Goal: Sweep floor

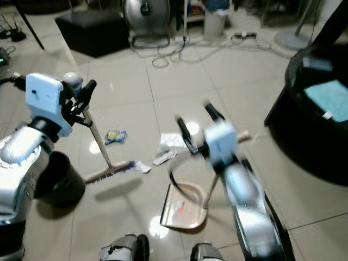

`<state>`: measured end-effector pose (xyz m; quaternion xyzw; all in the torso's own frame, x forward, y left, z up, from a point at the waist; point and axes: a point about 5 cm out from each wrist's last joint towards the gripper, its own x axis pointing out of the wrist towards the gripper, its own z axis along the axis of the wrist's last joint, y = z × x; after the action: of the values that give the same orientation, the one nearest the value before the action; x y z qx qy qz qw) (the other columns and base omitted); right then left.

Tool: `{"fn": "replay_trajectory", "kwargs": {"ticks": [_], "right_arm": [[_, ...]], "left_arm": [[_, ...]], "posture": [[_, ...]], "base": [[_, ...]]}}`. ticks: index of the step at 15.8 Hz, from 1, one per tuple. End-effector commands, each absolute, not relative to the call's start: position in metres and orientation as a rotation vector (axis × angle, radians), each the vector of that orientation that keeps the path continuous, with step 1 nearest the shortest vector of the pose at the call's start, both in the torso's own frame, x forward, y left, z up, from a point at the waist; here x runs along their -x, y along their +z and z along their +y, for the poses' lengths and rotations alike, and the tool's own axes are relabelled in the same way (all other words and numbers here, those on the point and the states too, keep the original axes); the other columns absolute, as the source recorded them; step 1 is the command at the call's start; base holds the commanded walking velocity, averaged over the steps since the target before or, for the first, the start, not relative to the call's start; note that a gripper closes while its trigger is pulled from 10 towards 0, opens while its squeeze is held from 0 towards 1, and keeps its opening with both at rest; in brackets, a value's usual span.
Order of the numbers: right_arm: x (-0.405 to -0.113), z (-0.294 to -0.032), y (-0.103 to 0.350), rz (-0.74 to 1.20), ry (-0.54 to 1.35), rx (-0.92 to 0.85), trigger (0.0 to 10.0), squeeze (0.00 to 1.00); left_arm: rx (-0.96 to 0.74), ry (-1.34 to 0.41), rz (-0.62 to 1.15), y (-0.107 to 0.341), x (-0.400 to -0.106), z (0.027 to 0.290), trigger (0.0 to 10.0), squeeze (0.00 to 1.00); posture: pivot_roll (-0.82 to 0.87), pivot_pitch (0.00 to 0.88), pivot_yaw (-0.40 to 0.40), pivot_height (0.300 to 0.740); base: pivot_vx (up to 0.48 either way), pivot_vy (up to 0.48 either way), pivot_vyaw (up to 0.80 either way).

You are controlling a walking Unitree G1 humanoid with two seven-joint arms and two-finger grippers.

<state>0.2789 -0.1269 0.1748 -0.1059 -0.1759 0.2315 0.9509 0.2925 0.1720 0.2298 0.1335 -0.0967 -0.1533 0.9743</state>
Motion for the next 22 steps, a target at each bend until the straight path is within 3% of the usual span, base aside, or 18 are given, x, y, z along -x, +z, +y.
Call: {"fn": "replay_trajectory", "kwargs": {"ticks": [1,5,10,14,15,22], "right_arm": [[-0.292,-0.121,0.174,-0.319,0.543,0.182,10.0,1.0],[-0.322,-0.106,0.189,-0.268,0.75,0.134,10.0,1.0],[-0.316,-0.081,0.183,-0.199,1.051,0.178,10.0,1.0],[-0.328,-0.076,0.178,-0.173,1.013,0.233,10.0,1.0],[-0.338,-0.072,0.18,-0.188,0.976,0.256,10.0,0.0],[-0.348,-0.055,0.173,-0.143,1.037,0.248,10.0,0.0]], "left_arm": [[-0.297,-0.402,-0.216,0.239,-0.294,0.16,10.0,0.0],[-0.278,-0.517,-0.237,0.247,-0.3,0.138,10.0,0.0],[-0.258,-0.611,-0.262,0.254,-0.307,0.117,10.0,0.0],[-0.25,-0.652,-0.265,0.257,-0.306,0.11,10.0,0.0],[-0.237,-0.684,-0.262,0.258,-0.304,0.108,10.0,0.0],[-0.195,-0.778,-0.262,0.263,-0.297,0.101,10.0,0.0]], "posture": [[0.03,0.04,0.045,0.74],[0.04,0.027,0.043,0.74],[0.03,0.017,0.053,0.74],[0.03,0.018,0.055,0.74],[0.03,0.018,0.049,0.74],[0.04,0.017,0.044,0.74]], "base": [[0.0,0.0,0.0],[0.0,0.0,0.0],[0.0,0.0,0.0],[0.0,0.0,0.0],[0.0,0.0,0.0],[0.0,0.0,0.0]]}}
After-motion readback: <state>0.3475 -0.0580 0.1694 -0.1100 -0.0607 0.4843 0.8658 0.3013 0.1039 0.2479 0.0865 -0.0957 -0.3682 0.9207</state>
